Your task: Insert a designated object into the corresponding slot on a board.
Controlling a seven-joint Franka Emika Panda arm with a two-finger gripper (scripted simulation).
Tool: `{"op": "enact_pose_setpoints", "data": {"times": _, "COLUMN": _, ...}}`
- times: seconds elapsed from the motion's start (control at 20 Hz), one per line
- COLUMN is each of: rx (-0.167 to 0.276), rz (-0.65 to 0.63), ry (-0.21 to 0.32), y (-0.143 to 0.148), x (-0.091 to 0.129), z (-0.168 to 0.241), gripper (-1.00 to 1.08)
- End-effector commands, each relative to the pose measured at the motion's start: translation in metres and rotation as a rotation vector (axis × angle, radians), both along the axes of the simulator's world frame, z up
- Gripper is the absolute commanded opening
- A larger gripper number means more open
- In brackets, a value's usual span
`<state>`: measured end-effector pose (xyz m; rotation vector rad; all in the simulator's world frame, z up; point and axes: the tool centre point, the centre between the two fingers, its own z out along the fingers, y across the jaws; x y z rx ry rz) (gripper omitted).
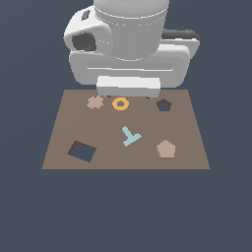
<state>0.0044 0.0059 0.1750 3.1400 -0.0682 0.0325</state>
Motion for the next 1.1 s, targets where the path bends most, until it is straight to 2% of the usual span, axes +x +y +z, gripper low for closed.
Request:
{"op": "enact_pose_setpoints", "data": {"times": 0.0, "rx": 0.000, "rz": -0.015, "ry": 0.002, "y": 0.007, "x": 0.003, "z": -0.007, "gripper": 1.00}}
{"op": "enact_pose_setpoints", "data": {"times": 0.35, "rx": 0.001, "rz": -0.089, "ry": 0.006, "y": 0.036, "x": 0.021, "z": -0.037, "gripper": 1.00}}
{"op": "enact_pose_setpoints", "data": {"times": 1.05, "rx": 0.003, "rz": -0.261, "ry": 0.017, "y": 0.095, "x": 0.072, "z": -0.106, "gripper": 1.00}}
